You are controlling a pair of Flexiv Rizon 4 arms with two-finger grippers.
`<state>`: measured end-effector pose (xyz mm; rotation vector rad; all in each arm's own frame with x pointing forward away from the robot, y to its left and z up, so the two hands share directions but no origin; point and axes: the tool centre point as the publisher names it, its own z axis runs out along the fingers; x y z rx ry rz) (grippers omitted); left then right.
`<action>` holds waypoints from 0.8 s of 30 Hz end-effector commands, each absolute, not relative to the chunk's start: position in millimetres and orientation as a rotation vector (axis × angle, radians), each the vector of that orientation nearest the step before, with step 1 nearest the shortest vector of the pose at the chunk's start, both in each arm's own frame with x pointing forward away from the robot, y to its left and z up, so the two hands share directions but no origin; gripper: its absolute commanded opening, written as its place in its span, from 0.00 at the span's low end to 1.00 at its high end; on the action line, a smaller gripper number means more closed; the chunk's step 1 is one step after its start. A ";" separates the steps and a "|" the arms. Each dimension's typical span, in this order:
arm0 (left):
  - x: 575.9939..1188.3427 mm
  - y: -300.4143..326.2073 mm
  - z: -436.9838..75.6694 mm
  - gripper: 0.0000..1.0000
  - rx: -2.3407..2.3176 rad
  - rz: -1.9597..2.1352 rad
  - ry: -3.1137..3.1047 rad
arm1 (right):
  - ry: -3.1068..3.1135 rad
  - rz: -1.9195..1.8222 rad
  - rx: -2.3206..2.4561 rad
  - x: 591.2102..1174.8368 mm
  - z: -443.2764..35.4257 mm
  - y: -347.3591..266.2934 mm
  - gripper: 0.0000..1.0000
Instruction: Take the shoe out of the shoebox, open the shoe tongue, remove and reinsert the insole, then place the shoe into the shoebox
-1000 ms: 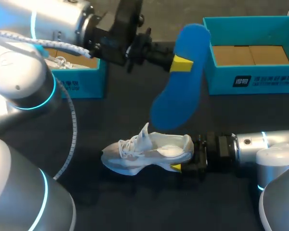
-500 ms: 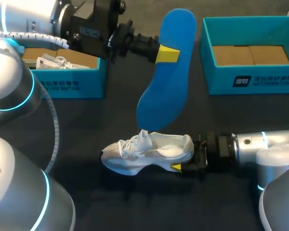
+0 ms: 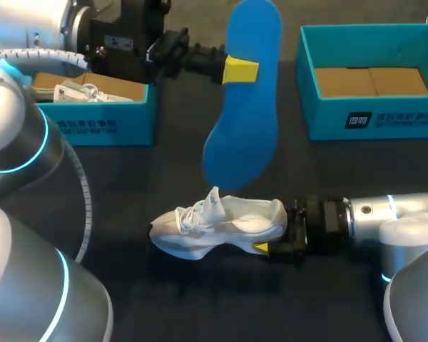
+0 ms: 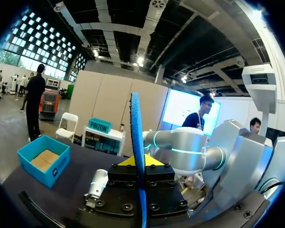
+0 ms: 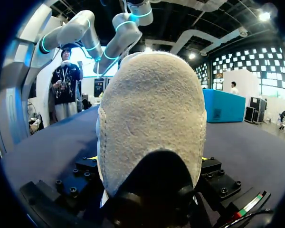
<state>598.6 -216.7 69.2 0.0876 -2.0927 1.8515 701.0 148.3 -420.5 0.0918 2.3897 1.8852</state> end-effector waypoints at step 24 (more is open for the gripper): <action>570.5 -187.7 84.4 0.00 0.151 1.831 -2.039 | 2.392 1.880 0.093 700.2 -420.1 149.2 0.00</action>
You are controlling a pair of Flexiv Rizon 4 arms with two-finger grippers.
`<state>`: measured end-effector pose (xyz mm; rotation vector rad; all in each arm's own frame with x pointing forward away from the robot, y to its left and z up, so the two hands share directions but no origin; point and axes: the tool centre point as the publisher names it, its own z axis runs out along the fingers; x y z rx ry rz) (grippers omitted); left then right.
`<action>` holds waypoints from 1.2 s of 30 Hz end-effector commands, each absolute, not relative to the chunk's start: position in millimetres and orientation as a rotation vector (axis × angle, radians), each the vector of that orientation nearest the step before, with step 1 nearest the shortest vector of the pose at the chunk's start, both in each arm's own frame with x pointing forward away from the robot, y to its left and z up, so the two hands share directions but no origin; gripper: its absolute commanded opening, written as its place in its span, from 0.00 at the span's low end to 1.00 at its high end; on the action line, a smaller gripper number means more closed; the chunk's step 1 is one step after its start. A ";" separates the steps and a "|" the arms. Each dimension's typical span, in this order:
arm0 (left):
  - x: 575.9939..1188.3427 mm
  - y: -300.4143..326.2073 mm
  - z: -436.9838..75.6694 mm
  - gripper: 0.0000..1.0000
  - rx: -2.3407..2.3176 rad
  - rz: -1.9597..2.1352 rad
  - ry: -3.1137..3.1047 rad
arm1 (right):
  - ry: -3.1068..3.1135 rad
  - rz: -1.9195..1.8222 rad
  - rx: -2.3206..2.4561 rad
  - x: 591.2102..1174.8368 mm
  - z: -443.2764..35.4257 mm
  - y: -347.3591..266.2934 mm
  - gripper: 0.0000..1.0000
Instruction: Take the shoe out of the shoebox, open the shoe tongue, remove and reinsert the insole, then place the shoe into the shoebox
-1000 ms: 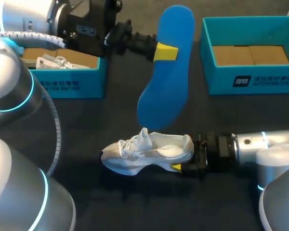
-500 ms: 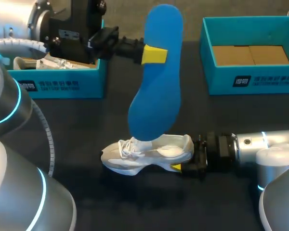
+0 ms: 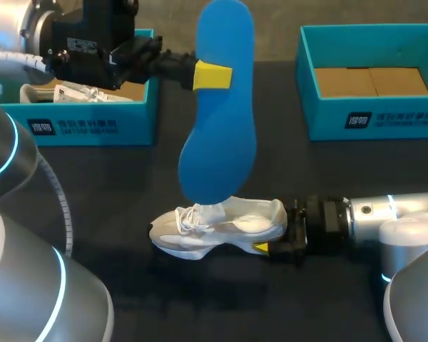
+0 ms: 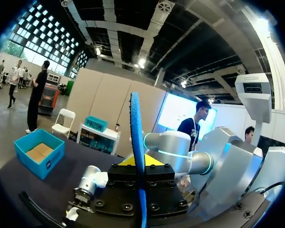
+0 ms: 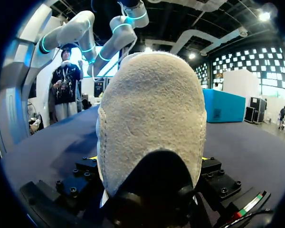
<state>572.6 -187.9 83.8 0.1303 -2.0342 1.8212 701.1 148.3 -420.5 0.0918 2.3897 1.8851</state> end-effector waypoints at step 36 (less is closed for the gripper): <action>570.5 -187.7 84.4 0.00 0.151 1.831 -2.039 | 2.481 1.742 0.108 689.4 -397.6 105.0 1.00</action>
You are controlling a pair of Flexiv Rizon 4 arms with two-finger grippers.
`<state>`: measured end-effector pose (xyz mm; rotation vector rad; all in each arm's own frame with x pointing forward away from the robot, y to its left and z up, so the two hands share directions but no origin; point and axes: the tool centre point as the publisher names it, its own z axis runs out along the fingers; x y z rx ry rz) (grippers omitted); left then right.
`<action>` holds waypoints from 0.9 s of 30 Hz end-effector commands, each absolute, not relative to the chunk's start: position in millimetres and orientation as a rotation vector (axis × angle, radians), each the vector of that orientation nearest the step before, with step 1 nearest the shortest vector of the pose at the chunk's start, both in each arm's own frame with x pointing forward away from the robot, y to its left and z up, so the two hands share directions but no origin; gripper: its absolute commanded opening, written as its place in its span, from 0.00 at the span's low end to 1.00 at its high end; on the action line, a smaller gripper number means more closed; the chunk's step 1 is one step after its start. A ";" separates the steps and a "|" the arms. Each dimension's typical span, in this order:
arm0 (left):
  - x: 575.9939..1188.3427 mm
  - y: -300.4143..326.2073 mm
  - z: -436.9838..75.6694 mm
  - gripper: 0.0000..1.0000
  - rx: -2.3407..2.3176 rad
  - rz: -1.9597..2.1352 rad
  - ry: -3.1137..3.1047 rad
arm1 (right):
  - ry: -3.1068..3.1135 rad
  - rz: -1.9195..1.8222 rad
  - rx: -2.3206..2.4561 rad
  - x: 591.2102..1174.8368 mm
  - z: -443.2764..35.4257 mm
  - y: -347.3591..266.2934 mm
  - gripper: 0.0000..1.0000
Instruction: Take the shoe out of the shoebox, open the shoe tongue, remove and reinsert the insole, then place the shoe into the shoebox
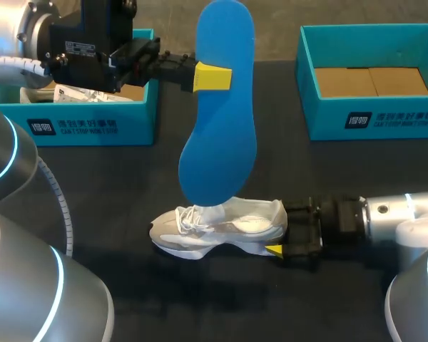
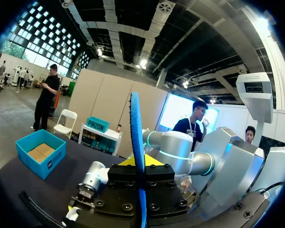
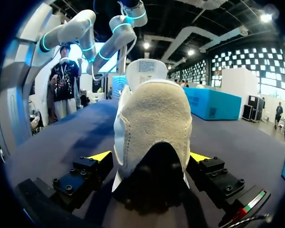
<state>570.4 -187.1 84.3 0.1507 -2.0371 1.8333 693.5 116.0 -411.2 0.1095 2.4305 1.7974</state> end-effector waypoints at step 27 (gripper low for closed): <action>570.5 -187.7 84.4 0.00 0.151 1.831 -2.039 | 3.041 0.653 0.247 687.4 -335.9 82.8 1.00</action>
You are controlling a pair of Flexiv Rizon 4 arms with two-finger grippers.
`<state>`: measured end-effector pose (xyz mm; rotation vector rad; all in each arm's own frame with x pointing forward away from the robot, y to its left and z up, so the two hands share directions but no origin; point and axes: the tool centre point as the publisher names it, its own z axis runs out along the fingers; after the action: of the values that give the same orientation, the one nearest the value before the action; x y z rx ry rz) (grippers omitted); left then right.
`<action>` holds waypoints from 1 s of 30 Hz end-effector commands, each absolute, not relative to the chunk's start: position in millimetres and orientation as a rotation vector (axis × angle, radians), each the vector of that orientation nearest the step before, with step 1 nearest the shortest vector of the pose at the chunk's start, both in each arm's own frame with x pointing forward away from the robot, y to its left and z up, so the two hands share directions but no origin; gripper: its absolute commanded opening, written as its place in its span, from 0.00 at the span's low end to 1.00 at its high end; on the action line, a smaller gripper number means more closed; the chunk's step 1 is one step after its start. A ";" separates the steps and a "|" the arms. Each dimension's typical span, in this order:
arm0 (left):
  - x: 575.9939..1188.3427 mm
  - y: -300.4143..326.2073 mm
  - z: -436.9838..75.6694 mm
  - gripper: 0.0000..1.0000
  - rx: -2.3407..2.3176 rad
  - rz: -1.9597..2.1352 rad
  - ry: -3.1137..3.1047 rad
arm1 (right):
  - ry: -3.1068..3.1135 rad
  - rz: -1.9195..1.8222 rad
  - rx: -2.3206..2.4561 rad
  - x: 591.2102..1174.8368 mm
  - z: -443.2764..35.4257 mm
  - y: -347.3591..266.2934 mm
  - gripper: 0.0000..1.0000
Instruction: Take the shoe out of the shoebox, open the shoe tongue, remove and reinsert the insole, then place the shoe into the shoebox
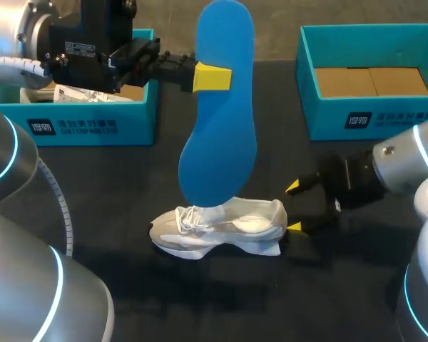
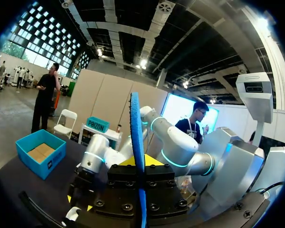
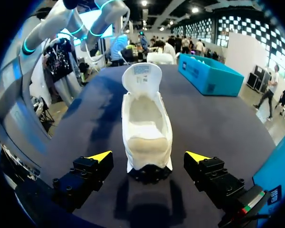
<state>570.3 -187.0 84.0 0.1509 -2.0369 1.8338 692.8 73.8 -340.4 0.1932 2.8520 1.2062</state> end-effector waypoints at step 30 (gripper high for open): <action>570.5 -187.7 84.4 0.00 0.151 1.831 -2.039 | 3.143 -0.025 0.268 683.4 -316.9 121.2 1.00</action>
<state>570.3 -186.9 84.0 0.1508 -2.0369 1.8338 685.1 116.0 -317.3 0.2604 3.0796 0.5210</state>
